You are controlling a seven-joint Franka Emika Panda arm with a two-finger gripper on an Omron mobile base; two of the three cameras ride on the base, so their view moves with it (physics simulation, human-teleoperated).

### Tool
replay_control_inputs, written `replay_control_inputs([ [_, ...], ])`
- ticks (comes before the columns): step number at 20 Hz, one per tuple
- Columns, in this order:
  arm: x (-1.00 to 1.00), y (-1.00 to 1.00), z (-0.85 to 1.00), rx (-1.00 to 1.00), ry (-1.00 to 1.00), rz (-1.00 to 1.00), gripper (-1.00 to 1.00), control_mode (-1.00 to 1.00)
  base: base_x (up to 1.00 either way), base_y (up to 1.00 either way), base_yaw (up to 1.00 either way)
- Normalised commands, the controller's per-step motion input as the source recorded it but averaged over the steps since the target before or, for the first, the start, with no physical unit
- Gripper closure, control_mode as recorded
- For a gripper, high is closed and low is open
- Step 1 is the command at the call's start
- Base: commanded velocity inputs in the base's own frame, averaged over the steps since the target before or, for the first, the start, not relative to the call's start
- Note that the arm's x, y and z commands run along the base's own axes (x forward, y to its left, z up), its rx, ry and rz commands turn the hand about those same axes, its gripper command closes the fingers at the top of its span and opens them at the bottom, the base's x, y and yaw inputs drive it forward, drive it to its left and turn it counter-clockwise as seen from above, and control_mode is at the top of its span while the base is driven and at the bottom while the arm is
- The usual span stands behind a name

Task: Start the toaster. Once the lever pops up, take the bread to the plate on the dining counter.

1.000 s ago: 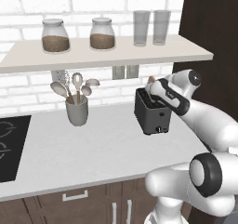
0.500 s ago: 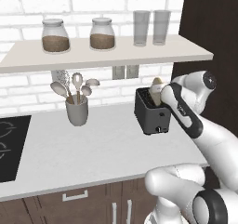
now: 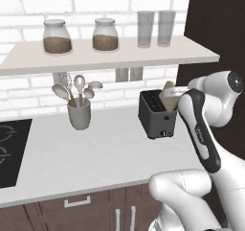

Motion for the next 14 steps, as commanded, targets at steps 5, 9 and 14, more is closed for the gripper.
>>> replay_control_inputs([
  [5, -1.0, 0.05, 0.23, 0.0, 0.01, -0.01, 1.0, -1.0, 0.0, 0.0, 0.0],
  [9, -0.96, 0.13, 0.19, 0.0, 0.0, -0.01, 1.0, -1.0, 0.0, 0.0, 0.0],
  [14, -0.52, 0.13, 0.39, 0.0, 0.02, 0.0, 1.0, -1.0, 0.0, 0.0, 0.0],
])
